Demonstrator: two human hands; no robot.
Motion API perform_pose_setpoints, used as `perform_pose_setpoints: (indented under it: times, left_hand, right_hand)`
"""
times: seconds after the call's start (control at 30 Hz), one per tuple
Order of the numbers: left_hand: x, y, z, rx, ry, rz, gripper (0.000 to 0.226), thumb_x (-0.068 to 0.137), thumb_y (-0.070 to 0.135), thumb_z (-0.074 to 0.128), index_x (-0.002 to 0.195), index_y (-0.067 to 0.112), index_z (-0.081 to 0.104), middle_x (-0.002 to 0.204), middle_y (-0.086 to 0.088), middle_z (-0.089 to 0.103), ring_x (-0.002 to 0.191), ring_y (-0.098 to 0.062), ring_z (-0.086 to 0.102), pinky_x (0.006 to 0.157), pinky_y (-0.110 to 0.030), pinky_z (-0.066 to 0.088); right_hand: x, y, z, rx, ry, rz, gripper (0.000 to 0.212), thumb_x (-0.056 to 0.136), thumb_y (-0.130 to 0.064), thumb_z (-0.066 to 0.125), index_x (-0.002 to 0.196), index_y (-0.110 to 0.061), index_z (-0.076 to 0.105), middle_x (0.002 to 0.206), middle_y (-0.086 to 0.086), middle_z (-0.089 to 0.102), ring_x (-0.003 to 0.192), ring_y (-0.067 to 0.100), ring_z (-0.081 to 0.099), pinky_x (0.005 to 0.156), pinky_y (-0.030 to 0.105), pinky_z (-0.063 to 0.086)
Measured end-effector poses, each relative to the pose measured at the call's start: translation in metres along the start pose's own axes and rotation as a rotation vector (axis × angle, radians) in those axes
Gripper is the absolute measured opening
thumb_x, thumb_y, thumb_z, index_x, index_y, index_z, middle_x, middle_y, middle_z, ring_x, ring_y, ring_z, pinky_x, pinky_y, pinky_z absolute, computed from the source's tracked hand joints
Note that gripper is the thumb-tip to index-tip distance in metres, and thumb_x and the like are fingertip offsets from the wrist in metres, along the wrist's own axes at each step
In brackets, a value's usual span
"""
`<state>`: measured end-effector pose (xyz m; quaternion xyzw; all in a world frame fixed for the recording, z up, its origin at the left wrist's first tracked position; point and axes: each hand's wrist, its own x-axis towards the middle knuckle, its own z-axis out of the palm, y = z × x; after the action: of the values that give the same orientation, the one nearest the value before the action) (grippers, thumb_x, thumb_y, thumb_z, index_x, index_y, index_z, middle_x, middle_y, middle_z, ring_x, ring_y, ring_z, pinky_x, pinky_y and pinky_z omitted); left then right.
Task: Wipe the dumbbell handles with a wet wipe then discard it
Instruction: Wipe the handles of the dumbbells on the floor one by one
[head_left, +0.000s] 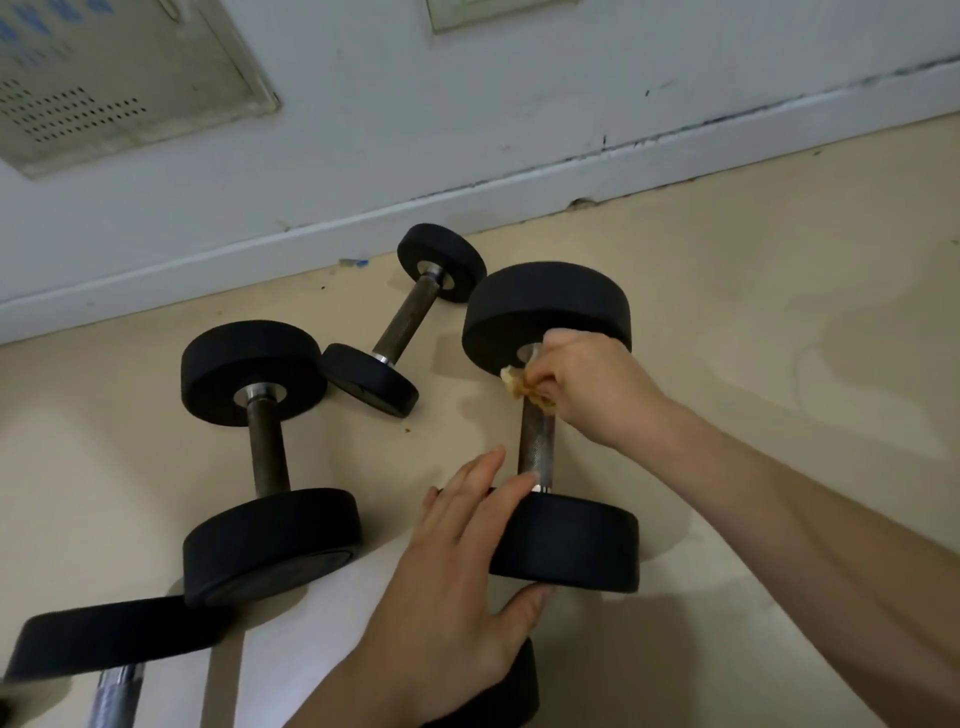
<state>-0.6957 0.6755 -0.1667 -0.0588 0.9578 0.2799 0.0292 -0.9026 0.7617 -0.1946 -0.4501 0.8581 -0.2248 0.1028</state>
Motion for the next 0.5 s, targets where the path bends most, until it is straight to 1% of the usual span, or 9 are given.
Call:
perform_pose_setpoints:
  times: [0.07,0.13,0.23,0.27,0.33,0.37,0.4,0.47,0.5]
  left_hand:
    - [-0.002,0.000,0.001,-0.036,0.037,0.020,0.074,0.077,0.051,0.056,0.139,0.055,0.016,0.154,0.025,0.012,0.142,0.001,0.014,0.111,-0.046,0.033]
    - [-0.003,0.004,0.004,-0.013,0.063,0.059,0.072,0.077,0.044,0.059,0.140,0.047,0.024,0.155,0.019,0.019,0.141,-0.003,0.022,0.109,-0.050,0.034]
    - [-0.002,0.015,0.011,0.048,0.071,0.151,0.074,0.073,0.028,0.069,0.138,0.038,0.036,0.154,0.011,0.026,0.140,-0.009,0.029,0.106,-0.055,0.036]
    - [-0.001,0.019,0.014,0.055,0.077,0.188,0.073,0.072,0.024,0.072,0.136,0.038,0.039,0.154,0.010,0.027,0.140,-0.010,0.030,0.105,-0.054,0.037]
    - [0.002,0.024,0.015,0.016,0.104,0.250,0.072,0.072,0.021,0.075,0.134,0.038,0.043,0.153,0.011,0.029,0.139,-0.010,0.033,0.106,-0.049,0.039]
    - [0.004,0.024,0.014,-0.042,0.119,0.250,0.069,0.074,0.023,0.074,0.134,0.037,0.044,0.152,0.012,0.031,0.138,-0.011,0.035,0.105,-0.045,0.041]
    - [0.006,0.022,0.015,-0.094,0.128,0.225,0.065,0.075,0.030,0.072,0.133,0.037,0.044,0.151,0.013,0.031,0.137,-0.012,0.035,0.104,-0.042,0.043]
    - [0.008,0.018,0.017,-0.117,0.093,0.165,0.062,0.077,0.048,0.061,0.135,0.045,0.039,0.151,0.017,0.025,0.137,-0.010,0.028,0.104,-0.039,0.042]
    - [0.007,0.017,0.021,-0.098,0.056,0.159,0.064,0.078,0.053,0.057,0.137,0.049,0.034,0.151,0.018,0.023,0.137,-0.009,0.026,0.104,-0.039,0.041]
  right_hand:
    - [-0.004,-0.001,0.003,-0.022,-0.049,0.019,0.022,0.085,-0.016,0.066,0.106,-0.020,0.071,0.107,-0.002,0.058,0.098,0.018,0.060,0.087,0.033,0.051]
    - [-0.023,-0.010,0.002,0.007,-0.183,-0.024,0.022,0.084,-0.017,0.066,0.104,-0.021,0.071,0.097,-0.006,0.057,0.093,0.017,0.060,0.084,0.032,0.051]
    - [-0.043,-0.013,-0.016,0.030,-0.326,-0.112,0.021,0.084,-0.013,0.063,0.100,-0.020,0.073,0.086,-0.012,0.049,0.087,0.012,0.057,0.078,0.024,0.047]
    - [-0.042,-0.008,-0.021,0.053,-0.305,-0.100,0.021,0.085,-0.012,0.062,0.101,-0.020,0.074,0.088,-0.013,0.050,0.089,0.009,0.056,0.080,0.023,0.047]
    - [-0.032,0.007,-0.025,0.076,-0.123,-0.007,0.021,0.089,-0.012,0.060,0.106,-0.017,0.072,0.097,-0.009,0.054,0.095,0.007,0.053,0.086,0.024,0.047]
    - [-0.028,0.015,-0.024,0.049,-0.056,0.034,0.023,0.090,-0.011,0.059,0.108,-0.016,0.071,0.100,-0.003,0.057,0.095,0.011,0.054,0.085,0.027,0.047]
    - [-0.027,0.021,-0.023,-0.005,-0.044,0.055,0.024,0.089,-0.007,0.057,0.108,-0.014,0.071,0.102,0.004,0.059,0.095,0.018,0.056,0.083,0.032,0.048]
    - [-0.039,0.029,-0.021,-0.071,-0.104,0.064,0.027,0.087,-0.001,0.056,0.105,-0.012,0.072,0.105,0.010,0.061,0.096,0.028,0.058,0.082,0.038,0.049]
    - [-0.048,0.027,-0.023,-0.055,-0.151,0.058,0.026,0.087,-0.001,0.057,0.105,-0.012,0.072,0.104,0.010,0.061,0.097,0.027,0.059,0.083,0.039,0.050]
